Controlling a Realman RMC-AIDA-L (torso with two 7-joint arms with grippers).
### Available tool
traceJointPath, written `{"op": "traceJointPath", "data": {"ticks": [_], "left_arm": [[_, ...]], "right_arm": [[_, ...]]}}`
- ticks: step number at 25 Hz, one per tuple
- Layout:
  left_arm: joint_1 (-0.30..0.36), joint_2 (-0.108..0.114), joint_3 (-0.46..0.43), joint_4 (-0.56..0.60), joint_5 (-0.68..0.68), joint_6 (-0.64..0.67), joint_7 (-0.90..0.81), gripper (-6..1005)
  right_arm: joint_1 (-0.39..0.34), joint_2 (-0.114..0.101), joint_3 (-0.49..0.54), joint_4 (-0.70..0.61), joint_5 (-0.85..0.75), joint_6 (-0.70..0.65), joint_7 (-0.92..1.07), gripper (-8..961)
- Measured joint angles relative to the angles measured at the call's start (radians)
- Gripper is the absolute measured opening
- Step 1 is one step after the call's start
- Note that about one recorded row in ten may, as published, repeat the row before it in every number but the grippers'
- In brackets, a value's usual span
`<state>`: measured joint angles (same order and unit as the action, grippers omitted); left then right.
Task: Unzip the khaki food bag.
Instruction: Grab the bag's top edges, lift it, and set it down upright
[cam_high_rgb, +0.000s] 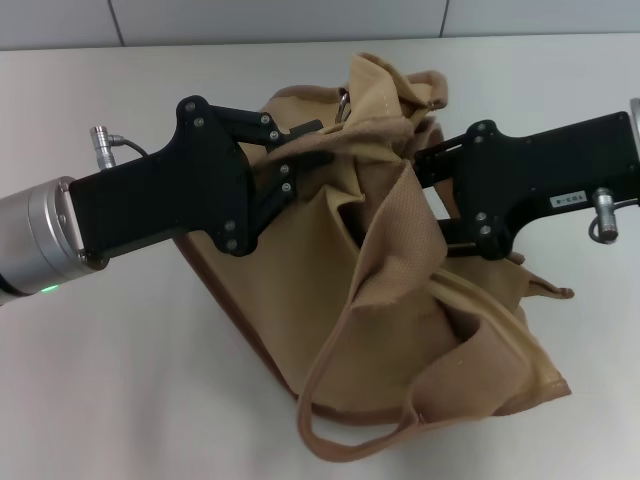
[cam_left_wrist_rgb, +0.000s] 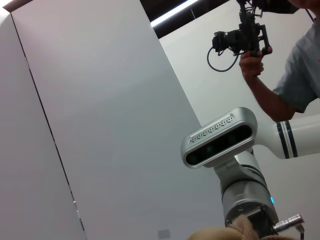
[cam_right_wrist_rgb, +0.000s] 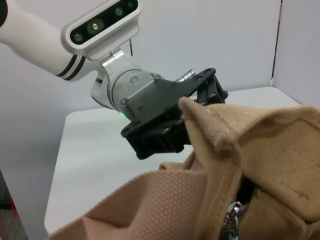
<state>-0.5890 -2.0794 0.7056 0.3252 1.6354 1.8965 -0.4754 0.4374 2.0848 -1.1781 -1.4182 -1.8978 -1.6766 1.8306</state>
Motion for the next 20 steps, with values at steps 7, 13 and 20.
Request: {"op": "traceJointPath", "data": {"ticks": [7,13,20], "left_arm": [[-0.005,-0.001,0.004,0.000,-0.001,0.000,0.000,58],[-0.006,-0.001,0.007,-0.002,-0.001,0.000,0.000,58],[-0.008,-0.001,0.007,-0.001,0.000,0.000,0.000,58]], "right_arm": [[0.009,0.002,-0.012,0.028,0.035,0.015,-0.006,508],[0.001,0.003,-0.062,0.038,0.041,0.077,-0.031,475],[0.000,0.002,-0.081,0.048,0.046,0.096,-0.047,288]]}}
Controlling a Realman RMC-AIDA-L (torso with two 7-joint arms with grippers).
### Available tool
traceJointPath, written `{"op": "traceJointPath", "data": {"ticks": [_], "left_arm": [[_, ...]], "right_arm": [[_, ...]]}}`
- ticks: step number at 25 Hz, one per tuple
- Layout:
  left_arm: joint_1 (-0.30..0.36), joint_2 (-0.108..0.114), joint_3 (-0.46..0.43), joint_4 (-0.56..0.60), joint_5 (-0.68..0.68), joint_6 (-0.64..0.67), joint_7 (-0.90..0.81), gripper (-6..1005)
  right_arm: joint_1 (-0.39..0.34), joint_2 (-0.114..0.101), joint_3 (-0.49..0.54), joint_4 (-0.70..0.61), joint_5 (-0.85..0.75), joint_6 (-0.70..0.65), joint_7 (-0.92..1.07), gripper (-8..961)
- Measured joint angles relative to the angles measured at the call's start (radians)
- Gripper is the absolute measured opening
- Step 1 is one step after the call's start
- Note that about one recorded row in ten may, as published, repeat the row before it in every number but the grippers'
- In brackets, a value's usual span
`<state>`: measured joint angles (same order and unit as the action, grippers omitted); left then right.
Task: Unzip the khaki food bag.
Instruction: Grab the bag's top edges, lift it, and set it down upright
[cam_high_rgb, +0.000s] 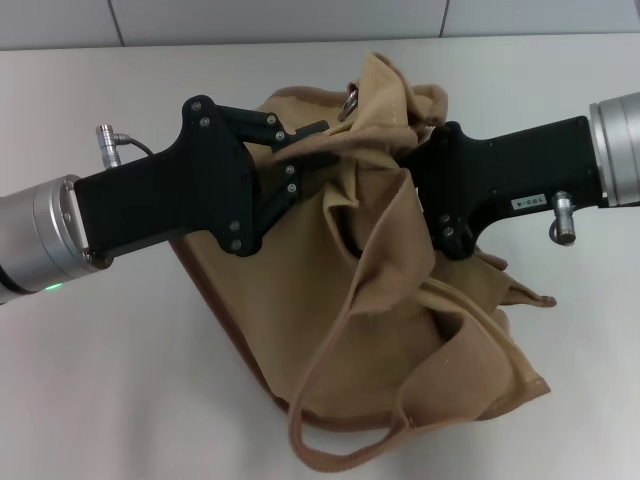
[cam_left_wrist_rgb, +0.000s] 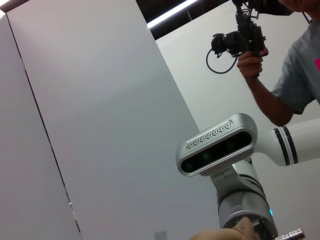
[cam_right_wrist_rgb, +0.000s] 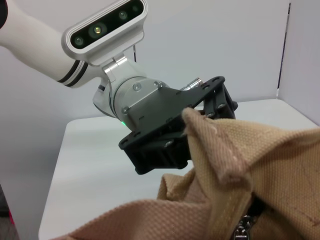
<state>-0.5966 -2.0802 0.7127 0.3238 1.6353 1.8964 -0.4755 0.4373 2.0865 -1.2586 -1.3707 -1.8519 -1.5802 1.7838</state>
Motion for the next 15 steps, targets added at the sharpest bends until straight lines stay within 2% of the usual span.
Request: {"op": "traceJointPath", "data": {"ticks": [6,15], "left_arm": [[0.004,0.000,-0.006,0.000,0.000,0.002,0.000,58],[0.011,0.001,-0.003,0.001,-0.033,0.000,0.000,58]], "right_arm": [[-0.024,-0.003,0.007,-0.035,0.010,-0.008,-0.001,91],[-0.078,-0.003,0.030,-0.110,0.011,-0.051,0.011,80]]}}
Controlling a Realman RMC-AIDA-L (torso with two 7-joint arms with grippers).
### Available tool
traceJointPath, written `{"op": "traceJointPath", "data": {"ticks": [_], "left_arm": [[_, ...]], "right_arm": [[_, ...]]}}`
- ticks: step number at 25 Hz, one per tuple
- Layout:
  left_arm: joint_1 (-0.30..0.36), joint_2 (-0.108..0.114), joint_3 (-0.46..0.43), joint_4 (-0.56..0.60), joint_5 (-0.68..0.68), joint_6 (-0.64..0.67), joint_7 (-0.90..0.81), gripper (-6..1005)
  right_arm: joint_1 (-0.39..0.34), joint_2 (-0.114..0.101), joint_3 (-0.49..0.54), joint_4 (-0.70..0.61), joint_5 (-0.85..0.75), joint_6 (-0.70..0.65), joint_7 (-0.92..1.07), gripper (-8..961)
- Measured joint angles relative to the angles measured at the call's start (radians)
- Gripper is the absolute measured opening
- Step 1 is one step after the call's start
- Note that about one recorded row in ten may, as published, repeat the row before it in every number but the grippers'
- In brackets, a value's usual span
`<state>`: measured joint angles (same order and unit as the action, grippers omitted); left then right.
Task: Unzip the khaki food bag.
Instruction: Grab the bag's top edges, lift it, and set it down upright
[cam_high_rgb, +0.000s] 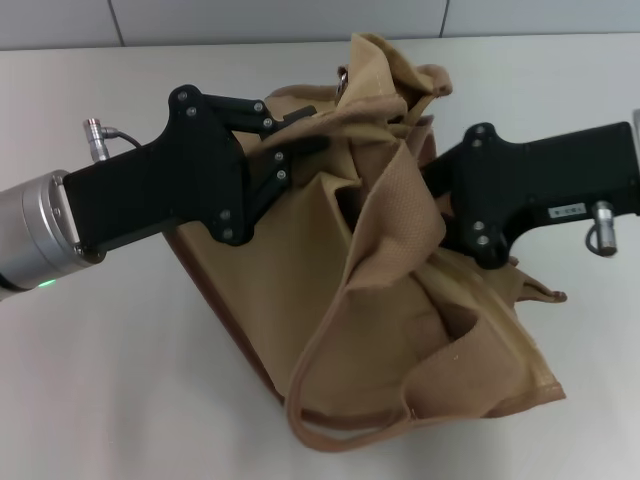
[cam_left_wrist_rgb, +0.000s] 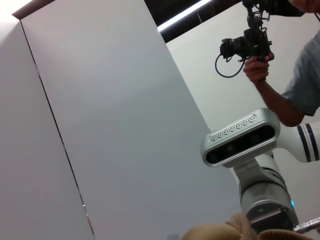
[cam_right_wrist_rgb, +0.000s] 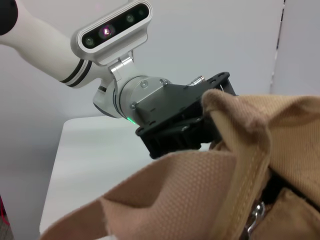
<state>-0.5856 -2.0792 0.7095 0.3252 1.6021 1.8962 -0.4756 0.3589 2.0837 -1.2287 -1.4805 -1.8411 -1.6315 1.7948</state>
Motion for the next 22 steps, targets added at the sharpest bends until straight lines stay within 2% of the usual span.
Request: {"op": "traceJointPath", "data": {"ticks": [9,15,20,22], "left_arm": [[0.001,-0.001,-0.004,-0.005,-0.006,-0.005,0.001,59],[-0.006,-0.001,0.003,-0.006,-0.006,-0.001,0.002,59],[-0.008,-0.001,0.004,-0.008,-0.007,0.000,0.002,59],[-0.008,-0.001,0.004,-0.008,-0.007,0.000,0.002,59]], "right_arm": [[-0.037,0.001,0.050,-0.035,0.001,-0.031,0.004,13],[-0.039,0.000,0.108,0.011,0.064,-0.023,-0.002,0],[-0.025,-0.001,0.101,0.028,0.062,-0.029,-0.008,13],[-0.021,-0.002,0.093,0.030,0.060,-0.029,-0.008,87]]}}
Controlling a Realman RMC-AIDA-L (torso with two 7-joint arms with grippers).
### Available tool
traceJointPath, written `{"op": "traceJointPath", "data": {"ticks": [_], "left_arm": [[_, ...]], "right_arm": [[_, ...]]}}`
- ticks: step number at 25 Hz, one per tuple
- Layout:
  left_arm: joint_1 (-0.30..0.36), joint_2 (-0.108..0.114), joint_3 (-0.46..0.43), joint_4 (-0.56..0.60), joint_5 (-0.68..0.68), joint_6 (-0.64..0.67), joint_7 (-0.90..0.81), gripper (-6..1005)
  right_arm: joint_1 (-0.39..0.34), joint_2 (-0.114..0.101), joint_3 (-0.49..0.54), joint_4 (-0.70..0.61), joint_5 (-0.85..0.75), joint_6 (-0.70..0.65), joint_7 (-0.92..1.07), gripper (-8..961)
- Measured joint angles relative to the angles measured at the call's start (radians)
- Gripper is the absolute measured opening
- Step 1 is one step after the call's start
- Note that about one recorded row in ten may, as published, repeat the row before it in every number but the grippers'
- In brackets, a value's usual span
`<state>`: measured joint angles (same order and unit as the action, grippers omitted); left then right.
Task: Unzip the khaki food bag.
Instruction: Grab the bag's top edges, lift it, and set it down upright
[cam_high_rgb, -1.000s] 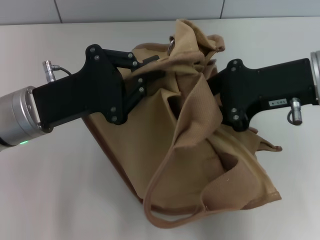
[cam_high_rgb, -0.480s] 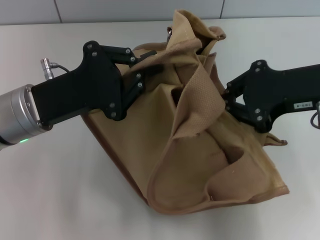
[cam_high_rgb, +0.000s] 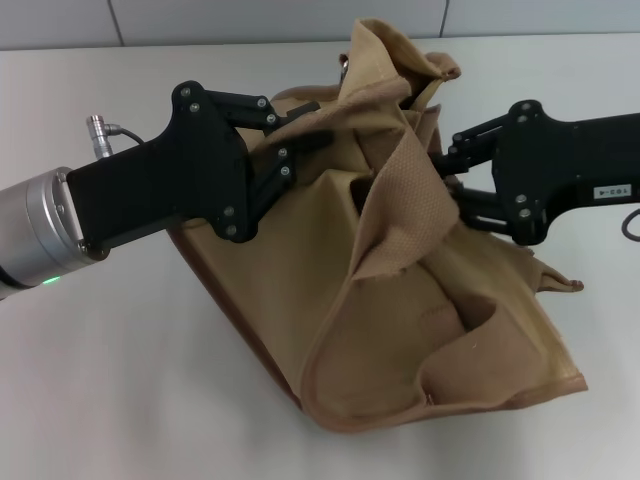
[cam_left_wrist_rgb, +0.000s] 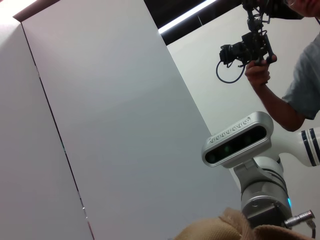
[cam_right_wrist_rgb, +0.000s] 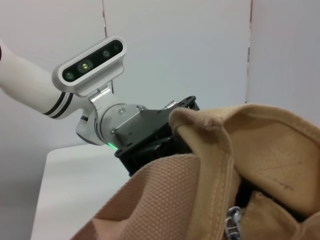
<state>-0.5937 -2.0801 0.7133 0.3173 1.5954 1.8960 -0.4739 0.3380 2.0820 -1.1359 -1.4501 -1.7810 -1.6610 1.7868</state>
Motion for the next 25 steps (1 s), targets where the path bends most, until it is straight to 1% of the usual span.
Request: {"op": "traceJointPath", "data": {"ticks": [3,7,13,19,25], "left_arm": [[0.000,0.000,0.000,0.000,0.000,0.000,0.000,59],[0.000,0.000,0.000,0.001,0.000,0.000,0.000,59],[-0.001,0.000,0.000,0.002,0.000,0.000,0.000,59],[-0.008,0.000,0.000,0.002,0.000,0.000,-0.004,59],[-0.010,0.000,0.001,0.004,0.000,0.000,-0.008,59]], "right_arm": [[0.004,0.000,-0.019,0.001,-0.001,0.003,0.000,198],[0.023,-0.001,-0.033,0.020,-0.006,0.011,-0.001,404],[0.048,0.000,-0.045,0.059,-0.008,0.017,-0.008,413],[0.055,0.001,-0.091,0.065,-0.041,0.070,-0.008,422],[0.061,0.001,-0.101,0.063,-0.047,0.086,-0.008,388]]}}
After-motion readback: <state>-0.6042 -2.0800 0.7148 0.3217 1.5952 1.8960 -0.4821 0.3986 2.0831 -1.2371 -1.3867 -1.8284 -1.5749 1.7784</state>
